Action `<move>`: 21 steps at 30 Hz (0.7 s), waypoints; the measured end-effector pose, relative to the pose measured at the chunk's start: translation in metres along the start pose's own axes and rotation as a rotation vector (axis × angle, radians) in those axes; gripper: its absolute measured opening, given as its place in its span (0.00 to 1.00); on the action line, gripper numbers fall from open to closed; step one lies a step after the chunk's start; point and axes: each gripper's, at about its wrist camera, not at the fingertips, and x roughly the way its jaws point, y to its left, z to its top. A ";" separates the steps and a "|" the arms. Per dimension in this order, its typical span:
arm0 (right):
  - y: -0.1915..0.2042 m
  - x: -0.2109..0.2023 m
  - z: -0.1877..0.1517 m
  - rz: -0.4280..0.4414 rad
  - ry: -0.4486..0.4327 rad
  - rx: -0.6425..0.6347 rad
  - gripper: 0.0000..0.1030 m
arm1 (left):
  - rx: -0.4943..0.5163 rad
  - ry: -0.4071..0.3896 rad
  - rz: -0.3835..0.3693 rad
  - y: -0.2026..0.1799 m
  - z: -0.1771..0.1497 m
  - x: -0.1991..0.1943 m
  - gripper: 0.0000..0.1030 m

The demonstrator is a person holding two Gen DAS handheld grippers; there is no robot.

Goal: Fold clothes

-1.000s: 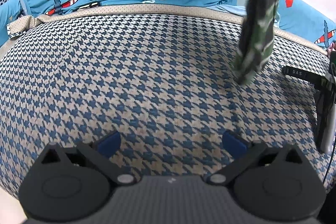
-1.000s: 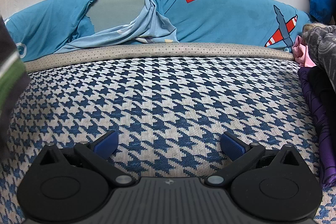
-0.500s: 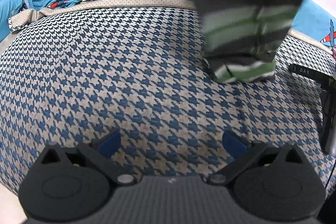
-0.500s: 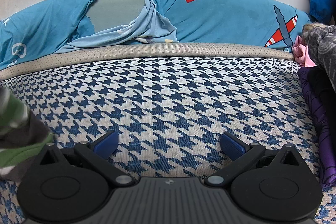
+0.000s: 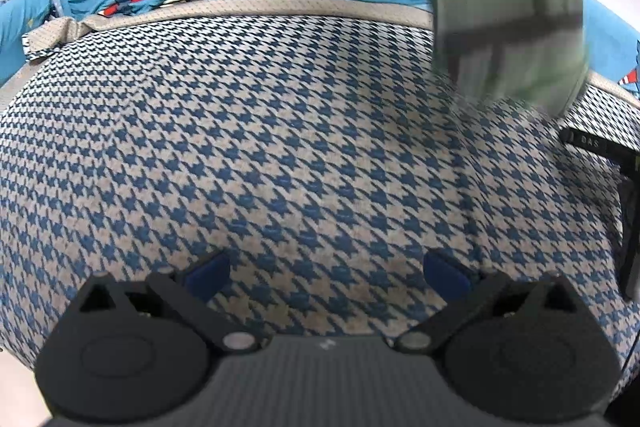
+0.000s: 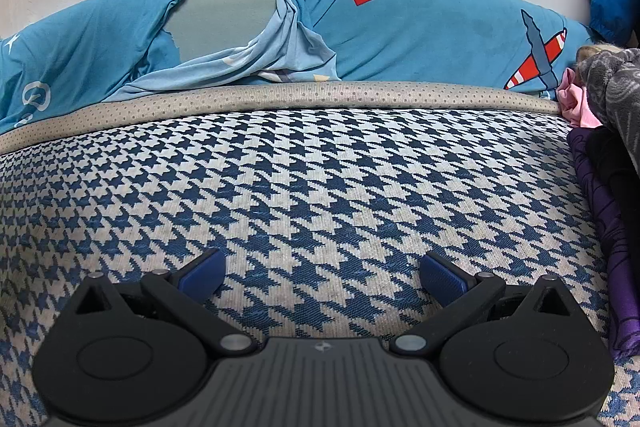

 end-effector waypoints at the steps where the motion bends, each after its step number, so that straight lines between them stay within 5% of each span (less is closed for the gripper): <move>1: 0.000 0.000 0.000 0.000 0.000 0.000 1.00 | -0.005 0.000 0.002 0.001 0.001 0.000 1.00; 21: 0.000 0.000 0.000 0.000 0.000 0.000 1.00 | -0.039 0.015 -0.003 0.016 0.002 0.002 1.00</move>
